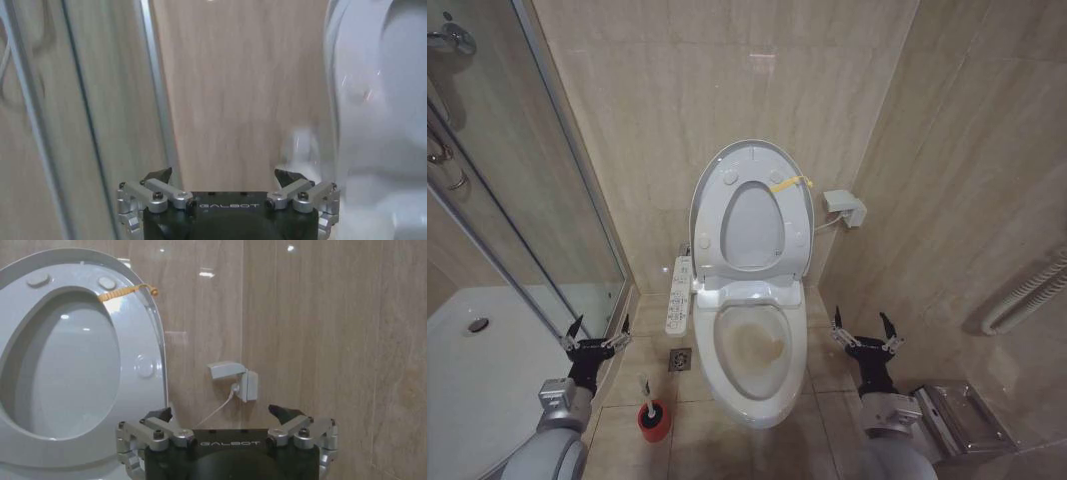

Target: Open the toilet lid, clean the toilet bowl with a toilet brush, close the toilet lid, and flush.

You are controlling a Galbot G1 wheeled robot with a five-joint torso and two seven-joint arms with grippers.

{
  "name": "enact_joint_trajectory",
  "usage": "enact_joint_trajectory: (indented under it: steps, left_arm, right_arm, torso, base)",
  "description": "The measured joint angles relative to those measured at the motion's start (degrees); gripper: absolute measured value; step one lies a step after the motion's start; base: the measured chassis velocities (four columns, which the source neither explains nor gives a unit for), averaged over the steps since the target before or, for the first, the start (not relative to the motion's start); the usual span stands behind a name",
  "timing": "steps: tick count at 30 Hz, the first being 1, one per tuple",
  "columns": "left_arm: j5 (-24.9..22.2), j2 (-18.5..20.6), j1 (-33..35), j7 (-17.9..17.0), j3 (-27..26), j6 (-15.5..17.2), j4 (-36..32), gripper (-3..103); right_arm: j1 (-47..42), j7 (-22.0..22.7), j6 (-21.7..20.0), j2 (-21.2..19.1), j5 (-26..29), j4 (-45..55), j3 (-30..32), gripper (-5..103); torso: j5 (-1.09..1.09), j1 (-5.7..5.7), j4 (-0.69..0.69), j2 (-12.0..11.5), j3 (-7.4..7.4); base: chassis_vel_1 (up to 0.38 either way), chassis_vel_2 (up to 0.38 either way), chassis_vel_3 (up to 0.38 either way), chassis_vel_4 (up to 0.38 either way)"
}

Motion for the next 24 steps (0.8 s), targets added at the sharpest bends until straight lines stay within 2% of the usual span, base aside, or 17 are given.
enact_joint_trajectory:
  steps: [1, 3, 6, 8, 9, 12, 17, 24]
  left_arm:
    - [0.00, 0.00, 0.00, 0.00, 0.00, 0.00, 0.00, 100]
    - [0.48, -0.29, 0.96, 0.23, 0.34, -3.24, -1.18, 100]
    - [0.65, -0.53, 1.22, 0.16, 0.57, -4.82, -1.10, 100]
    - [0.95, -0.84, 1.30, -0.56, 1.12, -8.74, 1.73, 100]
    - [0.95, -0.84, 1.30, -0.56, 1.12, -8.74, 1.73, 100]
    - [1.17, -1.46, 2.25, -1.87, 1.98, -11.63, 5.29, 100]
    - [3.14, -2.64, 3.13, -1.99, 3.00, -14.14, 7.99, 100]
    - [4.66, -3.45, 2.85, -1.46, 3.62, -14.24, 7.72, 100]
  right_arm:
    - [0.00, 0.00, 0.00, 0.00, 0.00, 0.00, 0.00, 100]
    - [0.00, 0.00, 0.00, 0.00, 0.00, 0.00, 0.00, 100]
    - [0.00, 0.00, 0.00, 0.00, 0.00, 0.00, 0.00, 100]
    - [0.00, 0.00, 0.00, 0.00, 0.00, 0.00, 0.00, 100]
    - [0.00, 0.00, 0.00, 0.00, 0.00, 0.00, 0.00, 100]
    - [0.00, 0.00, 0.00, 0.00, 0.00, 0.00, 0.00, 100]
    - [0.00, 0.00, 0.00, 0.00, 0.00, 0.00, 0.00, 100]
    - [0.00, 0.00, 0.00, 0.00, 0.00, 0.00, 0.00, 100]
  torso:
    - [0.00, 0.00, 0.00, 0.00, 0.00]
    - [-0.01, -0.01, 0.00, 0.00, 0.00]
    - [0.00, -0.01, 0.00, 0.00, 0.00]
    - [-0.01, -0.01, -0.01, 0.00, 0.00]
    - [-0.01, -0.01, -0.01, 0.00, 0.00]
    - [-0.01, 0.00, -0.01, 0.00, 0.00]
    - [-0.02, 0.00, 0.00, 0.00, 0.00]
    - [-0.02, 0.00, -0.01, 0.00, 0.00]
  base:
    - [0.000, 0.000, 0.000, 0.000]
    - [0.000, 0.000, 0.000, 0.000]
    - [0.000, 0.000, 0.000, 0.000]
    - [0.000, 0.000, 0.000, 0.000]
    - [0.000, 0.000, 0.000, 0.000]
    - [0.000, 0.000, 0.000, 0.000]
    - [0.000, 0.000, 0.000, 0.000]
    - [0.000, 0.000, 0.000, 0.000]
